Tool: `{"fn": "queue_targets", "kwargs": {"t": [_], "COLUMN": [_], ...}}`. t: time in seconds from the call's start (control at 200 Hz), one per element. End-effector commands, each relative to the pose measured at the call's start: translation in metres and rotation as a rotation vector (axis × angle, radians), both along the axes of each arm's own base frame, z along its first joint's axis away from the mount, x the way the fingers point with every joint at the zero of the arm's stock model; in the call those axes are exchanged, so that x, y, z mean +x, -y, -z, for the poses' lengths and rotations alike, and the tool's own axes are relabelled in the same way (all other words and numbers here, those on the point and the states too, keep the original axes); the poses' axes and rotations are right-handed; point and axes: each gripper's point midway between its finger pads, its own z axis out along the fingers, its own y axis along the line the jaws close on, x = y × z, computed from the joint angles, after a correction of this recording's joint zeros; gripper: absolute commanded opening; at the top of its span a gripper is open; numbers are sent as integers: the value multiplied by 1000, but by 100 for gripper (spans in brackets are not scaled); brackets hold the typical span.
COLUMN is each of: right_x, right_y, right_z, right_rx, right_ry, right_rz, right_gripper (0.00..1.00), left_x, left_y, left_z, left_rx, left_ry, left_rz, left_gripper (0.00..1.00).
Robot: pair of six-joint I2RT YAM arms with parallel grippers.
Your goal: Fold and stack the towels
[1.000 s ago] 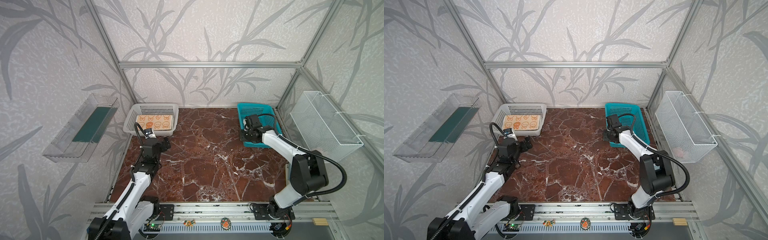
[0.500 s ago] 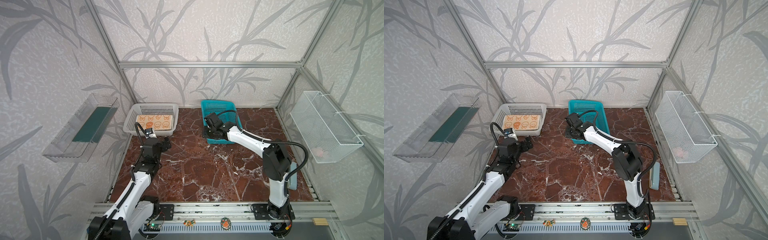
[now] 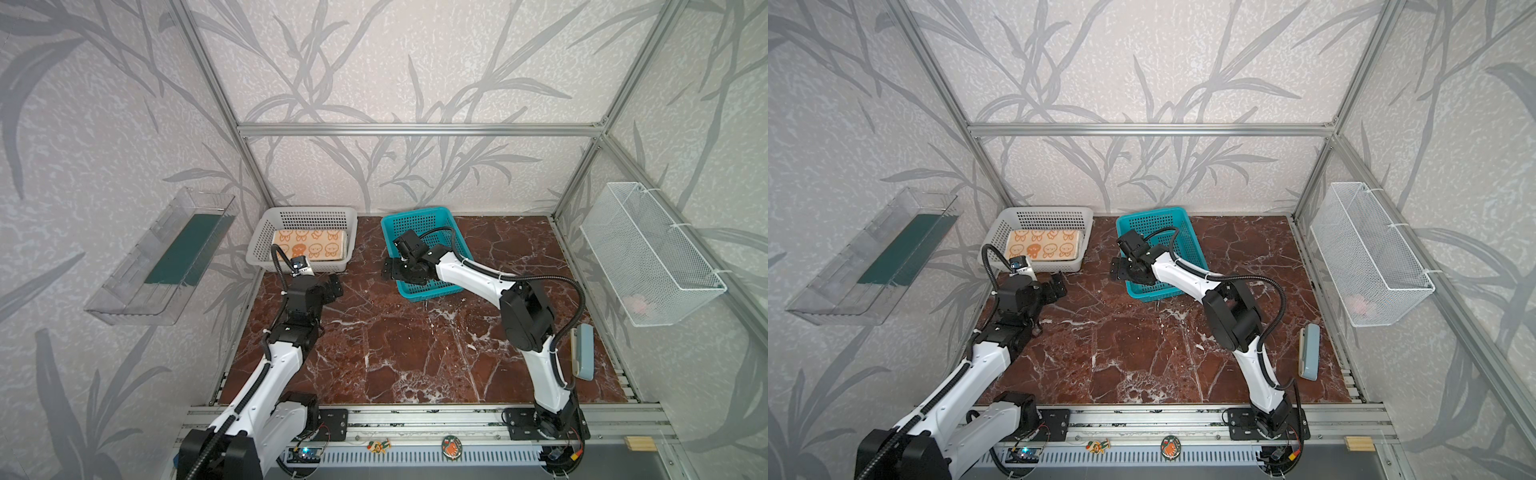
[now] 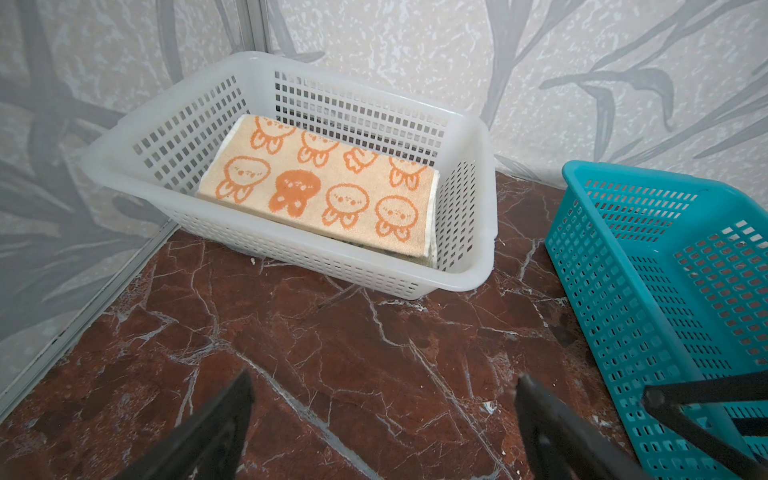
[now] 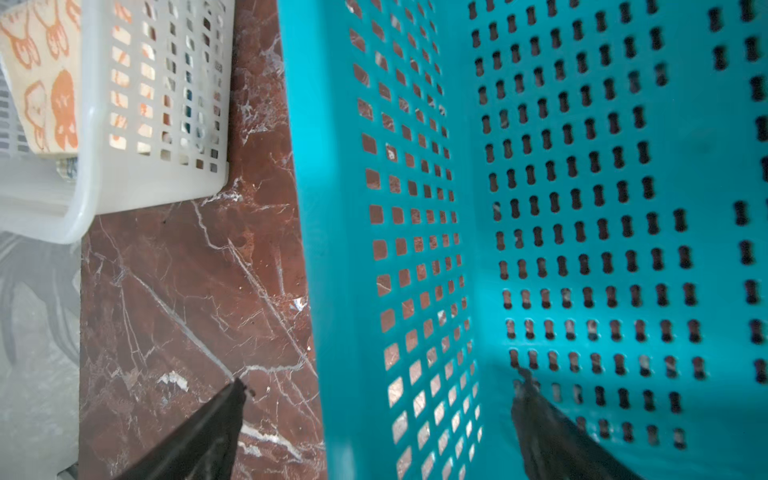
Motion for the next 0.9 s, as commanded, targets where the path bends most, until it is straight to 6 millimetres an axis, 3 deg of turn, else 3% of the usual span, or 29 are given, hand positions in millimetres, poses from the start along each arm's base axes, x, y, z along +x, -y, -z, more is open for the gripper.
{"fn": "queue_targets", "kwargs": {"t": [0.0,0.06,0.17,0.33,0.44,0.51,0.595,0.765,0.895], "right_x": [-2,0,4,0,-13,-20,-23,-18,-13], "right_y": [28,61,144,281,350,371,381,380,373], "right_z": [-90,-107,-125,-93,-65,-51,-33,-6,6], "right_rx": [-33,-112,-252,-473,-591,-692,-763,-745,-675], "right_ry": [233,326,437,476,456,473,496,519,571], "right_rz": [-70,-47,47,282,433,460,464,468,449], "right_gripper": [99,99,99,99,99,99,99,99,99], "left_x": [2,3,7,14,18,22,28,28,36], "left_y": [0,-3,-8,-23,-39,-50,-56,-71,-75], "left_z": [-8,-7,-2,8,20,31,41,62,64], "left_rx": [14,25,45,123,184,202,220,206,189], "left_ry": [30,36,32,43,37,17,7,5,-10], "left_rz": [-2,-14,-43,-110,-188,-226,-238,-270,-219], "left_gripper": [99,99,99,99,99,99,99,99,99]}}
